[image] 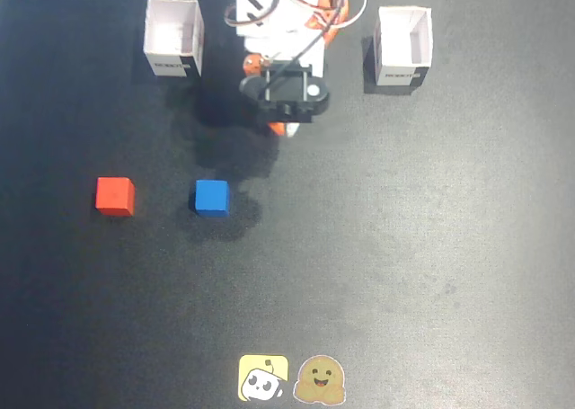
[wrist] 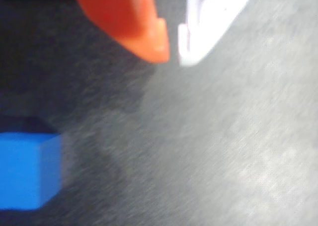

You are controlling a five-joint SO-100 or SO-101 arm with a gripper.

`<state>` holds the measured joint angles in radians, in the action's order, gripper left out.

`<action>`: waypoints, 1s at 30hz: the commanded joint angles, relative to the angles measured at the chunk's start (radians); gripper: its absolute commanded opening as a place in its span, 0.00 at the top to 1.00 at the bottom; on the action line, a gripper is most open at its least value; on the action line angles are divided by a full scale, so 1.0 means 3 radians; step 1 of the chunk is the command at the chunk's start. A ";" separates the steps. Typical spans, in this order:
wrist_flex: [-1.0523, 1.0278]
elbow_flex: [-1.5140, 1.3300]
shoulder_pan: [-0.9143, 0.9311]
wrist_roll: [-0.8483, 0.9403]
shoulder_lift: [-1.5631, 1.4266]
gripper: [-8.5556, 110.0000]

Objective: Put the red cube in the right box and the blue cube in the left box.

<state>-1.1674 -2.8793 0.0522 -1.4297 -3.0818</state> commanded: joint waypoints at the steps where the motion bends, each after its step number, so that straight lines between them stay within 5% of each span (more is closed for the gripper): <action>1: 0.0107 0.0174 0.0123 0.0133 -0.0036 0.93; 12: 0.0731 0.1048 0.0476 0.0506 0.1626 0.92; 30: 0.1227 0.1841 0.1033 0.0828 0.2945 0.86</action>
<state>-0.8207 -2.4099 0.3375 -1.2011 -2.2319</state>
